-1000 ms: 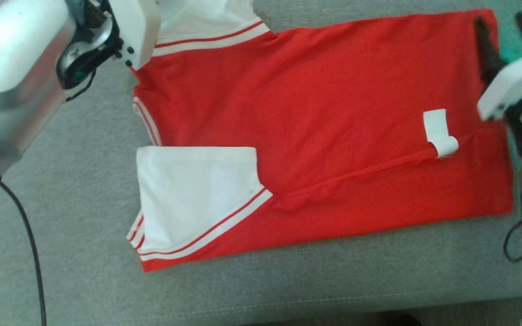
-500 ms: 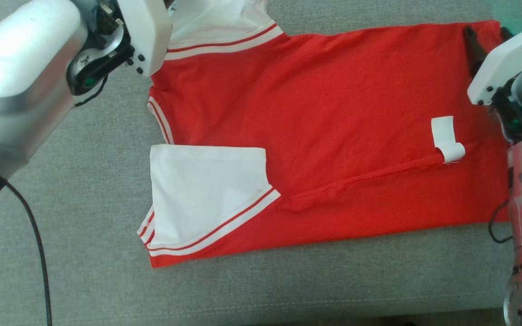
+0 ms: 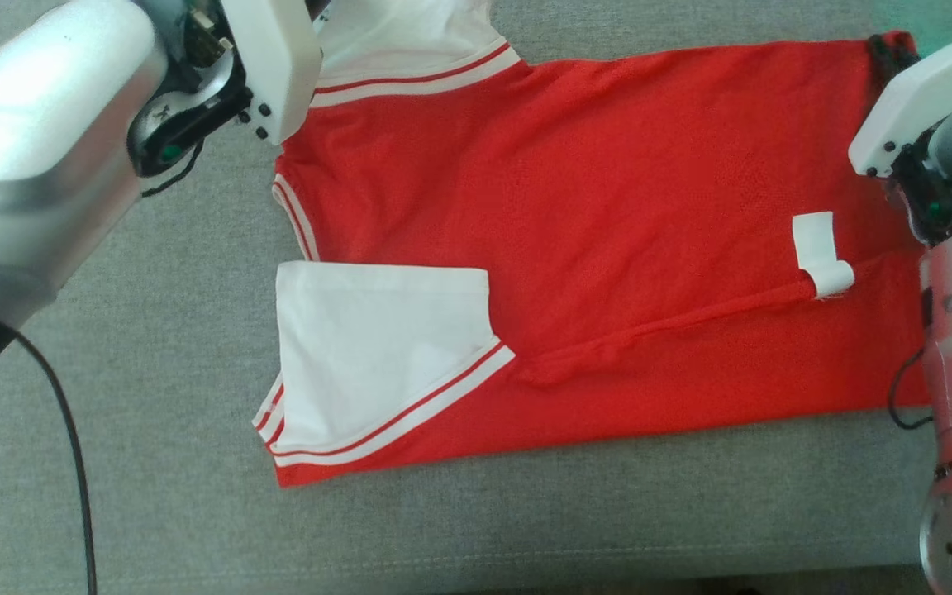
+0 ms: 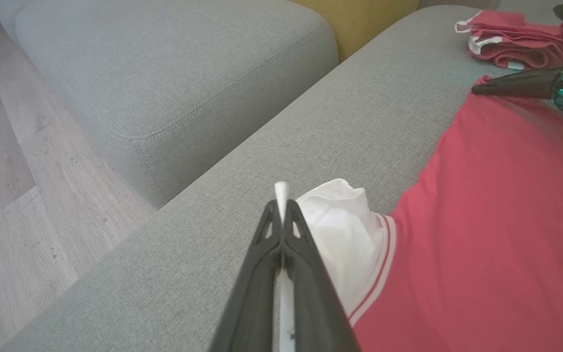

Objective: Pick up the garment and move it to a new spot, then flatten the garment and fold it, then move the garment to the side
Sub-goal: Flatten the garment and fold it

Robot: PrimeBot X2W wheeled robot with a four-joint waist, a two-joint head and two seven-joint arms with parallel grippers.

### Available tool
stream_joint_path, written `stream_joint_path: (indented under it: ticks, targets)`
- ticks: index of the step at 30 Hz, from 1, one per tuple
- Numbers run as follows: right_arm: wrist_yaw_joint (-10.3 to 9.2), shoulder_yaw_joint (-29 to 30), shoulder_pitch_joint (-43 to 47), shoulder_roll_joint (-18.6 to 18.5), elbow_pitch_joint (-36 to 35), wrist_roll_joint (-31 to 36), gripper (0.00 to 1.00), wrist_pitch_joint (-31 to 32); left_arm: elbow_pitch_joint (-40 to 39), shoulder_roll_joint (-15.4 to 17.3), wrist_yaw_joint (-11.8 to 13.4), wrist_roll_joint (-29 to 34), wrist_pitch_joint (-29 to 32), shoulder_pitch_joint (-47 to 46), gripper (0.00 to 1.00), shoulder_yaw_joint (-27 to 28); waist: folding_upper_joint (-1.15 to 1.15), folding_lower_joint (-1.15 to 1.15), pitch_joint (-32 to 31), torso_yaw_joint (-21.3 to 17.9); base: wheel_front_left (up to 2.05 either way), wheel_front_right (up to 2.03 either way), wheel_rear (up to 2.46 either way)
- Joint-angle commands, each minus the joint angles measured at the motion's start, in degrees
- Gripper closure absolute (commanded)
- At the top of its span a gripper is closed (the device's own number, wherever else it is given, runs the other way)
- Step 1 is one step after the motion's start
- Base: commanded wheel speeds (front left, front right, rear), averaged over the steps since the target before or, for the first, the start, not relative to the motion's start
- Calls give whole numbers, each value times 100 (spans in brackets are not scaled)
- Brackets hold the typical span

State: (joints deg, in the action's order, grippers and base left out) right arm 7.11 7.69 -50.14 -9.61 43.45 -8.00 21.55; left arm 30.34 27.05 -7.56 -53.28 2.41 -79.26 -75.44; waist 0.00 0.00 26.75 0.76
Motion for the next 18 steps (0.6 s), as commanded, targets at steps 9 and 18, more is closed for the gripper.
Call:
stream_joint_path:
  ticks: [9, 18]
  targets:
    - [37, -57, -535, -147, 2, -175, 100, -503, 178, 319, 8, 409, -833, -594, 100, 213, 0, 0, 48, -15, 0, 0, 0]
    - [37, 73, -834, -334, -10, -665, 100, -744, 588, 219, 8, 212, -1482, -854, 100, 333, 0, 0, -68, -22, 0, 0, 0]
